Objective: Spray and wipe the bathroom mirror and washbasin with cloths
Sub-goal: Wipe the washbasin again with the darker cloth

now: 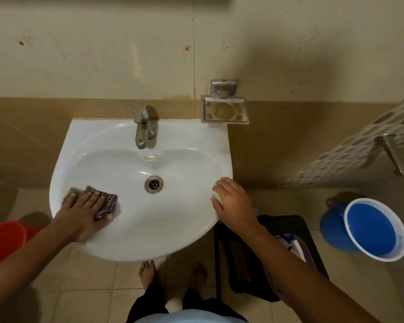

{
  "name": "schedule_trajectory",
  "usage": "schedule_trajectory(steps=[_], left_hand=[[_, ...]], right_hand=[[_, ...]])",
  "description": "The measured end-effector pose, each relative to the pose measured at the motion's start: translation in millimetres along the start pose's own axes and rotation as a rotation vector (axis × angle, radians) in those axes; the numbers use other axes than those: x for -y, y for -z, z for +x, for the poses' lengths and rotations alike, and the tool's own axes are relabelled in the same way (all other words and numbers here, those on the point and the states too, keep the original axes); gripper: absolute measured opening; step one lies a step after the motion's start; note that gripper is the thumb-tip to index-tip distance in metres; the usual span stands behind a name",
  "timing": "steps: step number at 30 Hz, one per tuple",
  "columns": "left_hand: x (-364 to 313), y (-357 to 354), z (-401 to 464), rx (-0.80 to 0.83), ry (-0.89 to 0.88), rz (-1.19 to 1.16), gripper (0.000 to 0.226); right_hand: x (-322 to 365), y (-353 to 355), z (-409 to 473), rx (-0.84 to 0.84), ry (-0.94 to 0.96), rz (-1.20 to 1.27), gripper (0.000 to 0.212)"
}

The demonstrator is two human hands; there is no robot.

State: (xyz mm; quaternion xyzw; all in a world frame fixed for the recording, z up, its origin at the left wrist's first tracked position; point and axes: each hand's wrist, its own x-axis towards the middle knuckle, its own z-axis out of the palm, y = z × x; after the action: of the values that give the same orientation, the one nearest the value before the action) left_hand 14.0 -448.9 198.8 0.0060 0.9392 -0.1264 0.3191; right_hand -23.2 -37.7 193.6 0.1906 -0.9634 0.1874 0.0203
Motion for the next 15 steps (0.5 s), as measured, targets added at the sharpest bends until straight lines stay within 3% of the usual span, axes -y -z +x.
schedule_trajectory(steps=[5, 11, 15], left_hand=[[-55.5, -8.7, 20.5, -0.013, 0.209, -0.178, 0.104], [-158.5, 6.8, 8.1, 0.191, -0.133, -0.451, 0.077], [-220.2, 39.3, 23.4, 0.141, -0.263, -0.672, 0.076]], right_hand=[[0.7, 0.9, 1.5, -0.012, -0.01, 0.017, 0.026], [2.2, 3.7, 2.5, 0.009, -0.021, 0.034, 0.024], [1.5, 2.7, 2.7, 0.007, 0.006, 0.047, 0.021]])
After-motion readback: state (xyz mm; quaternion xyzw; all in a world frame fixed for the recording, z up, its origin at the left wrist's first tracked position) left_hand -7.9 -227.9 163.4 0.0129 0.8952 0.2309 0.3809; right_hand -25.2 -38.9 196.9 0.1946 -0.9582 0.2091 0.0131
